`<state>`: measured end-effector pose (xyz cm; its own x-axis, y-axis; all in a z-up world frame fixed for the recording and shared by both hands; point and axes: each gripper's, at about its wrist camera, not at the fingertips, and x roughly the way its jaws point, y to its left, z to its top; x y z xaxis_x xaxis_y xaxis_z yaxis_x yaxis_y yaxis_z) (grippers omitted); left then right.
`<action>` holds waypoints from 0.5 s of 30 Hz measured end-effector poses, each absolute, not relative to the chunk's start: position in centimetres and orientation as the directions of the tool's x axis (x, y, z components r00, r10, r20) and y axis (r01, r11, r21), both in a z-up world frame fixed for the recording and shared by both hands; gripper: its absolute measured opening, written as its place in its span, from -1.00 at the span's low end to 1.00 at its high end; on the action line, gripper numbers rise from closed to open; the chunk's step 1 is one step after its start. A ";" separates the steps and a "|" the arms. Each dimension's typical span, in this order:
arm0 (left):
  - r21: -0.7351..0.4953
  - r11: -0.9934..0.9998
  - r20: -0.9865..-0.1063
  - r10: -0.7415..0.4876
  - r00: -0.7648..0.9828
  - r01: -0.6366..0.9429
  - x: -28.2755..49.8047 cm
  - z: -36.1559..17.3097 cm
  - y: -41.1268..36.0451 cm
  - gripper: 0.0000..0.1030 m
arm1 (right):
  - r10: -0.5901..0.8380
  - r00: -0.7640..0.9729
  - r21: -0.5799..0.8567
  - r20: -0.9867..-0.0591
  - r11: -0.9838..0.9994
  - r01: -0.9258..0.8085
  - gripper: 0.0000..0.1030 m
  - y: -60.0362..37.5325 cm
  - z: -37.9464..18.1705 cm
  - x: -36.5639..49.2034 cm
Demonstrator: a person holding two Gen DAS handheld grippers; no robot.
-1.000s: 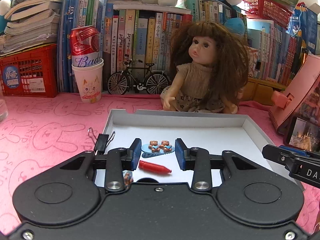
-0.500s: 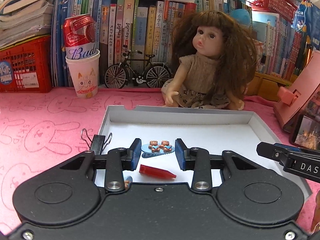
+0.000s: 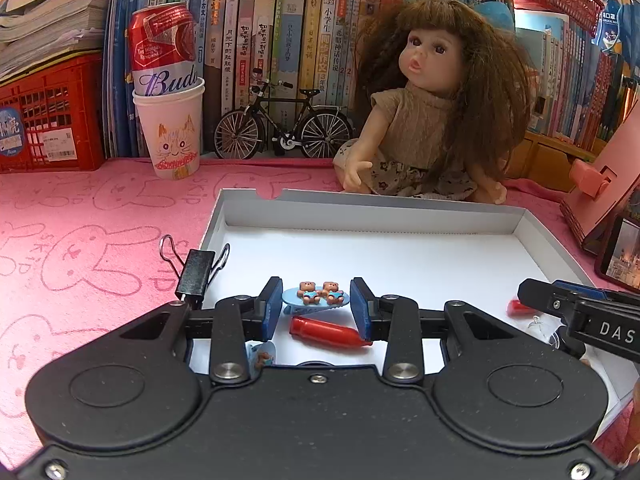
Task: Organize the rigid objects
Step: 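Open the right tool to drop the crayon while the left tool releases the blue clip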
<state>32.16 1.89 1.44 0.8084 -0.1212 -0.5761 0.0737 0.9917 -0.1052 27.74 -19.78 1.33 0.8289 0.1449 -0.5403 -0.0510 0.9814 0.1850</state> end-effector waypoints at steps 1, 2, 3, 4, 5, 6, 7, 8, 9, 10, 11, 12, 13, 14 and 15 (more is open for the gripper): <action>-0.106 0.992 -0.577 -0.120 0.808 0.071 32.2 1.4 1.9 -0.32 | 0.143 0.829 0.179 -0.540 0.983 -0.052 -0.02 -19.7 1.3 27.8; -0.107 0.992 -0.581 -0.118 0.806 0.068 32.3 1.4 1.9 -0.32 | 0.141 0.830 0.175 -0.540 0.983 -0.053 -0.02 -19.7 1.2 27.8; -0.108 0.992 -0.583 -0.115 0.804 0.064 32.4 1.4 1.9 -0.32 | 0.141 0.830 0.175 -0.539 0.983 -0.053 -0.02 -19.7 1.2 27.8; -0.107 0.992 -0.584 -0.115 0.803 0.065 32.4 1.4 1.9 -0.32 | 0.142 0.830 0.176 -0.539 0.983 -0.054 -0.02 -19.7 1.2 27.8; -0.106 0.992 -0.585 -0.115 0.803 0.065 32.5 1.3 1.9 -0.32 | 0.143 0.830 0.177 -0.539 0.983 -0.055 -0.01 -19.7 1.2 27.8; -0.105 0.992 -0.585 -0.115 0.803 0.066 32.5 1.3 1.9 -0.32 | 0.144 0.830 0.177 -0.539 0.983 -0.055 -0.01 -19.7 1.2 27.8; -0.104 0.992 -0.586 -0.115 0.802 0.066 32.5 1.3 1.9 -0.32 | 0.143 0.830 0.177 -0.539 0.983 -0.055 -0.01 -19.7 1.3 27.8; -0.104 0.992 -0.587 -0.115 0.802 0.066 32.5 1.3 1.9 -0.32 | 0.143 0.830 0.177 -0.539 0.983 -0.055 -0.01 -19.7 1.2 27.8; -0.105 0.992 -0.587 -0.115 0.801 0.065 32.5 1.3 1.9 -0.32 | 0.143 0.830 0.178 -0.539 0.983 -0.054 -0.01 -19.7 1.3 27.8; -0.106 0.992 -0.588 -0.114 0.801 0.063 32.5 1.4 1.9 -0.32 | 0.143 0.830 0.179 -0.539 0.982 -0.053 0.00 -19.8 1.3 27.8; -0.104 0.993 -0.589 -0.113 0.800 0.064 32.5 1.4 1.8 -0.32 | 0.143 0.830 0.181 -0.538 0.982 -0.052 0.06 -19.8 1.3 27.7; -0.100 0.993 -0.590 -0.113 0.799 0.066 32.5 1.4 1.8 -0.30 | 0.144 0.831 0.184 -0.538 0.982 -0.051 0.20 -19.8 1.3 27.7; -0.097 0.993 -0.590 -0.113 0.799 0.069 32.4 1.4 1.7 -0.24 | 0.143 0.831 0.187 -0.538 0.981 -0.048 0.21 -19.8 1.3 27.7; -0.092 0.993 -0.588 -0.114 0.800 0.074 32.3 1.4 1.6 -0.19 | 0.143 0.830 0.192 -0.539 0.980 -0.045 0.23 -19.8 1.4 27.6; -0.080 0.994 -0.587 -0.106 0.803 0.073 32.1 1.5 1.5 -0.01 | 0.142 0.829 0.192 -0.541 0.980 -0.042 0.25 -19.8 1.4 27.5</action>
